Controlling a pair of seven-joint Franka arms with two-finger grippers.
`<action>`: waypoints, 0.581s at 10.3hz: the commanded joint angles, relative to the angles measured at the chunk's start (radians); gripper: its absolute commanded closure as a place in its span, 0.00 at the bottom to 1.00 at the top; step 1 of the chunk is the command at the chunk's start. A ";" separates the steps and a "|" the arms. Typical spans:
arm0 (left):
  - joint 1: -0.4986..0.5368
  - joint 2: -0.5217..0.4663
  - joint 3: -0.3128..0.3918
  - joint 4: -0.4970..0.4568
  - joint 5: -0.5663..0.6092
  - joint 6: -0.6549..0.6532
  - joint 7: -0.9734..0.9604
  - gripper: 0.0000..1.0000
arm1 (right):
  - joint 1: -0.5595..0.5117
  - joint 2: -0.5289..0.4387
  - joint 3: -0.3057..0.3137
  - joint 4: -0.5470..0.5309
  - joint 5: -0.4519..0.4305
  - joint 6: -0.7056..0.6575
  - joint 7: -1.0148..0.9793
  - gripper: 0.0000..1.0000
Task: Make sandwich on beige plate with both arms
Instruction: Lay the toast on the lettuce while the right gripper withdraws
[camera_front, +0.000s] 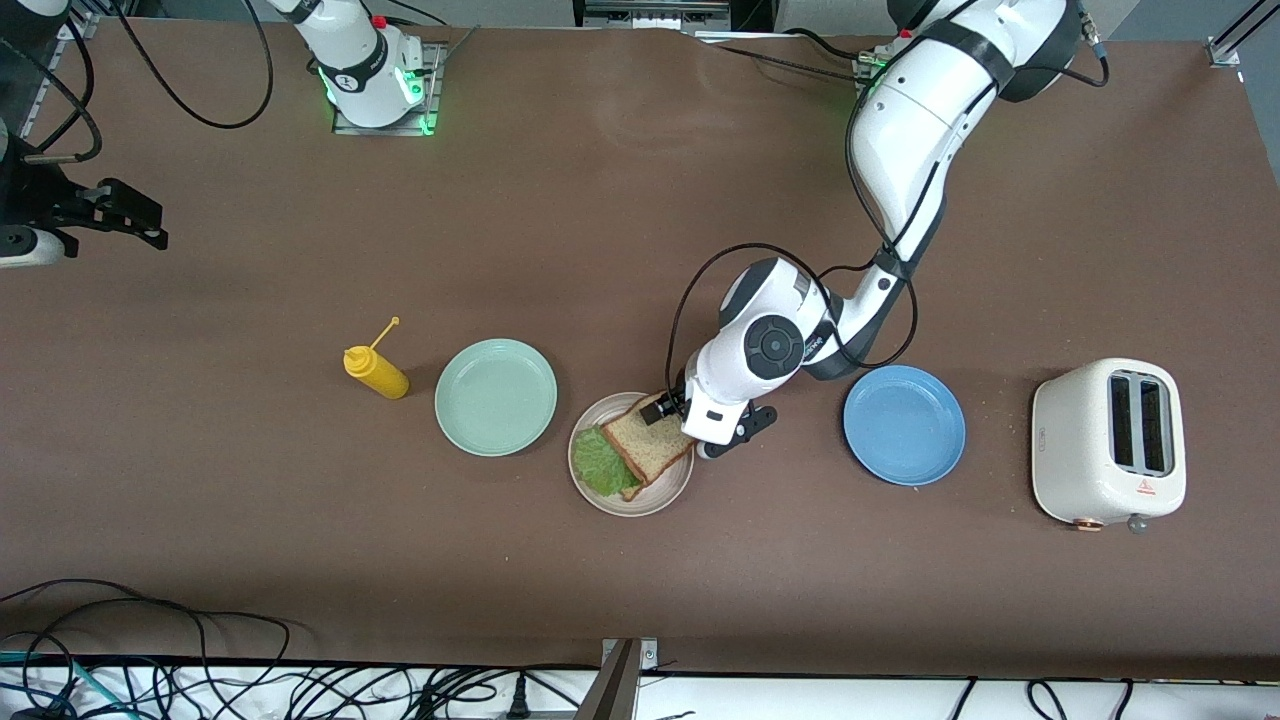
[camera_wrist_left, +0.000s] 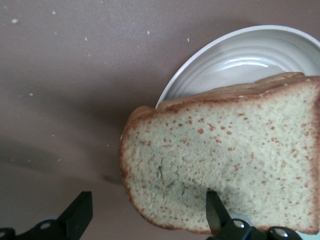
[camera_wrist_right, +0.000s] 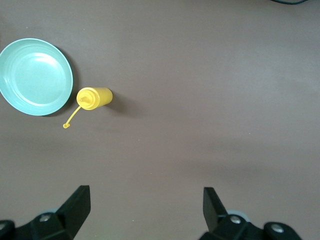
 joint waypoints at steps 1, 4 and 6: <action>0.006 -0.058 0.010 -0.008 0.030 -0.053 -0.005 0.00 | -0.019 -0.001 0.018 0.006 -0.014 0.000 0.007 0.00; 0.051 -0.123 0.008 -0.007 0.030 -0.131 -0.003 0.00 | -0.029 0.012 0.015 0.006 -0.014 0.001 0.008 0.00; 0.103 -0.192 0.010 -0.007 0.033 -0.202 0.003 0.00 | -0.032 0.032 0.003 0.007 -0.014 0.009 0.007 0.00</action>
